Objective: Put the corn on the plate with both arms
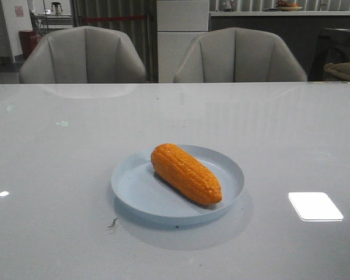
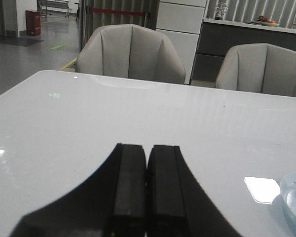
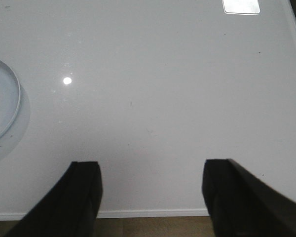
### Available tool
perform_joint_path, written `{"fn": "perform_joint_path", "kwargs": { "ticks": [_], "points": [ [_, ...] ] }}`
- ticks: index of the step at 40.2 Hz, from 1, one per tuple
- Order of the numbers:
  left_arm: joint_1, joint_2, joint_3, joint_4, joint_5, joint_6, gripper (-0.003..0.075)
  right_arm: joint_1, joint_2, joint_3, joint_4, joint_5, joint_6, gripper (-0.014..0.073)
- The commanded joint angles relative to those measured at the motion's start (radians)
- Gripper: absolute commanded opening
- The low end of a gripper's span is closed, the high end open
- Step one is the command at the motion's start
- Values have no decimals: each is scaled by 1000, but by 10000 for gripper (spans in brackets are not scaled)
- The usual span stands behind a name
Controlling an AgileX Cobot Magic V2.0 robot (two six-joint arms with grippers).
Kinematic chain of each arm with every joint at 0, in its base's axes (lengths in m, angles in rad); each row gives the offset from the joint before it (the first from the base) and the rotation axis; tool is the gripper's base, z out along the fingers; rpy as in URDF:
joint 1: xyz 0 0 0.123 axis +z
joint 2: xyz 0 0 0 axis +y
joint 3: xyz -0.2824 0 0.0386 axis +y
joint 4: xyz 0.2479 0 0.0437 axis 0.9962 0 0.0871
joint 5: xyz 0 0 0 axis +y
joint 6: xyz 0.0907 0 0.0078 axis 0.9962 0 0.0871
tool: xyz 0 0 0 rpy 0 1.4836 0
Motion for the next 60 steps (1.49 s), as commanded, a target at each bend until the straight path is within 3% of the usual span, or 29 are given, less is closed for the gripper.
{"fn": "perform_joint_path", "kwargs": {
  "ticks": [1, 29, 34, 39, 46, 52, 60],
  "points": [
    [-13, -15, 3, -4, -76, -15, 90, -6, -1, -24, -4, -54, -8, 542],
    [-13, -15, 3, -4, -76, -15, 90, -6, -2, -24, -9, -56, -8, 542],
    [-13, -15, 3, -4, -76, -15, 90, -5, -37, -2, -13, -89, -8, 507],
    [-13, -15, 3, -4, -76, -15, 90, -5, -123, 99, -13, -246, -8, 324],
    [-13, -15, 3, -4, -76, -15, 90, -5, -283, 347, 7, -605, -8, 57],
    [-13, -15, 3, -4, -76, -15, 90, -5, -440, 571, 55, -860, -8, 56],
    [-13, -15, 3, -4, -76, -15, 90, -5, -638, 798, 104, -957, -8, 56]
  ]
}}
